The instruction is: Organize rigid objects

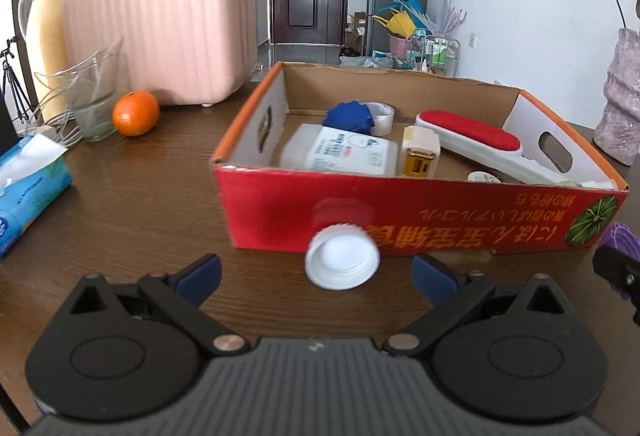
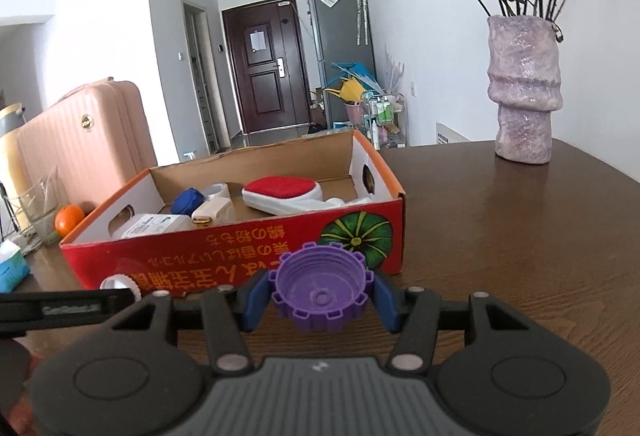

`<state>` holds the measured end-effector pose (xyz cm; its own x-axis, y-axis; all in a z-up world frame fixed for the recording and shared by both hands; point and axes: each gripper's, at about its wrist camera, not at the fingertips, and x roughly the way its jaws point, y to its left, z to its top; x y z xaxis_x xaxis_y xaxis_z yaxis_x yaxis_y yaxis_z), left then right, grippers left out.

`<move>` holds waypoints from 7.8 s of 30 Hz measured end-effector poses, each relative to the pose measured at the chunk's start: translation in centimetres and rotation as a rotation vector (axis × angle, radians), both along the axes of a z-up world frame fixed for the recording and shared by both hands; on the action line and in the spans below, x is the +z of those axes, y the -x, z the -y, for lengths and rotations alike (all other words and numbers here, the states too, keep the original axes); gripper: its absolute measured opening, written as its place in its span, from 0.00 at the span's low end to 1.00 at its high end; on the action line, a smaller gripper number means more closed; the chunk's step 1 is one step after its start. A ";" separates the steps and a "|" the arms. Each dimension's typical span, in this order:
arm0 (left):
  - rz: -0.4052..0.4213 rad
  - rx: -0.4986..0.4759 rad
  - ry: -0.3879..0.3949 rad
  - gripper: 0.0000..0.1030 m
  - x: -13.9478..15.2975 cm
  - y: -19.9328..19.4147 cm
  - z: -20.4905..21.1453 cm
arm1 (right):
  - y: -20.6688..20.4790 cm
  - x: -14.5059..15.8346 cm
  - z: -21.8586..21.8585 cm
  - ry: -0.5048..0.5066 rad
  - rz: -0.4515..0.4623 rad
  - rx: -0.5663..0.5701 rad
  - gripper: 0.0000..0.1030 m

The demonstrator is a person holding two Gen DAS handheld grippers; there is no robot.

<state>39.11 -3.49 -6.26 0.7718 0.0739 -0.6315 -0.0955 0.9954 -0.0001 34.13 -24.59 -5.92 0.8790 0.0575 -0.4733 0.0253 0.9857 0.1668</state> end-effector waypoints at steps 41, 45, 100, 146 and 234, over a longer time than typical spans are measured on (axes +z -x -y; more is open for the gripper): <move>-0.058 -0.046 -0.008 0.40 -1.1 -2.2 1.1 | -0.7 -1.2 -1.2 0.018 -0.058 0.072 0.70; -0.056 -0.046 -0.006 0.40 -1.1 -2.0 1.0 | -1.3 -1.6 -1.4 0.033 -0.085 0.063 0.70; 0.084 -0.061 0.030 0.40 3.2 7.6 -1.4 | 4.6 1.7 -2.1 0.018 0.001 0.142 0.51; 0.156 -0.032 0.057 0.40 4.9 -5.2 -0.9 | -8.1 2.2 -3.7 -0.035 0.123 0.125 0.51; 0.376 -0.042 -0.030 1.00 13.4 21.6 -3.1 | 16.8 11.6 -2.2 0.091 0.306 0.086 1.00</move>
